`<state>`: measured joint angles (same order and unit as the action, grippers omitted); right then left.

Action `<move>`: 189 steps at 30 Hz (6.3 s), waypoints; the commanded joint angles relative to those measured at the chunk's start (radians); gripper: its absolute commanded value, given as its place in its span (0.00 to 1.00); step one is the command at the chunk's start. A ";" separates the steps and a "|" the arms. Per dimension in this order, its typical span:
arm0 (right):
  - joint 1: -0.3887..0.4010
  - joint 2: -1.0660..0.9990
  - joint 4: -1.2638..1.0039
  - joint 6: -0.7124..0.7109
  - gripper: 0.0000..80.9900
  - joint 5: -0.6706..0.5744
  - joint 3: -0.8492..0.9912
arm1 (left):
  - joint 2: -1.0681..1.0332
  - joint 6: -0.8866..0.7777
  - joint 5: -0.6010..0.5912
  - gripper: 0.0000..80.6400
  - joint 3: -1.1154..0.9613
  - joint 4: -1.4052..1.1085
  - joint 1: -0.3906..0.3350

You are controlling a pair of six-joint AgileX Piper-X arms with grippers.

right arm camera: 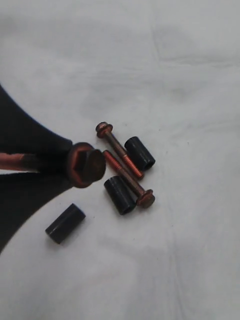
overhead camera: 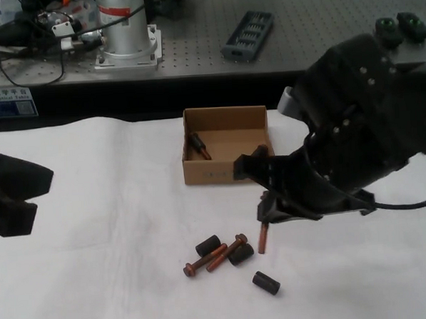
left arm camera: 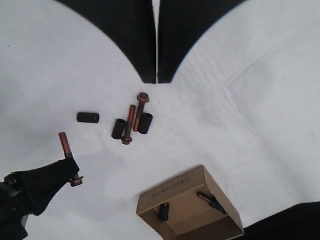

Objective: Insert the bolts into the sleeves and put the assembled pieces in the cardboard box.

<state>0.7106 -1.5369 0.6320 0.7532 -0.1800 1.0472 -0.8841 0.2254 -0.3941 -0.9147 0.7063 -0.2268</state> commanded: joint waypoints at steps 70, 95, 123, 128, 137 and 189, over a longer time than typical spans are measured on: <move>-0.129 0.479 0.356 -0.568 0.02 -0.016 0.001 | -1.077 0.432 0.232 0.48 -0.429 -0.152 -0.320; -0.129 0.479 0.356 -0.575 0.02 -0.014 0.001 | -1.107 0.493 0.233 0.43 -0.490 -0.121 -0.320; -0.129 0.479 0.356 -0.575 0.02 -0.009 0.001 | -1.115 0.493 0.251 0.43 -0.490 -0.072 -0.254; -0.129 0.479 0.356 -0.575 0.02 -0.009 0.001 | -1.115 0.491 0.249 0.43 -0.490 -0.074 -0.254; -0.129 0.479 0.348 -0.575 0.02 -0.009 0.001 | -1.115 0.449 0.233 0.43 -0.490 -0.072 -0.265; -0.129 0.479 0.349 -0.598 0.02 0.036 0.001 | -1.095 0.335 0.234 0.01 -0.504 -0.032 -0.287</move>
<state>0.5858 -1.0683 0.9936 0.1645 -0.1499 1.0436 -2.0243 0.6033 -0.1608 -1.4129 0.6494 -0.5196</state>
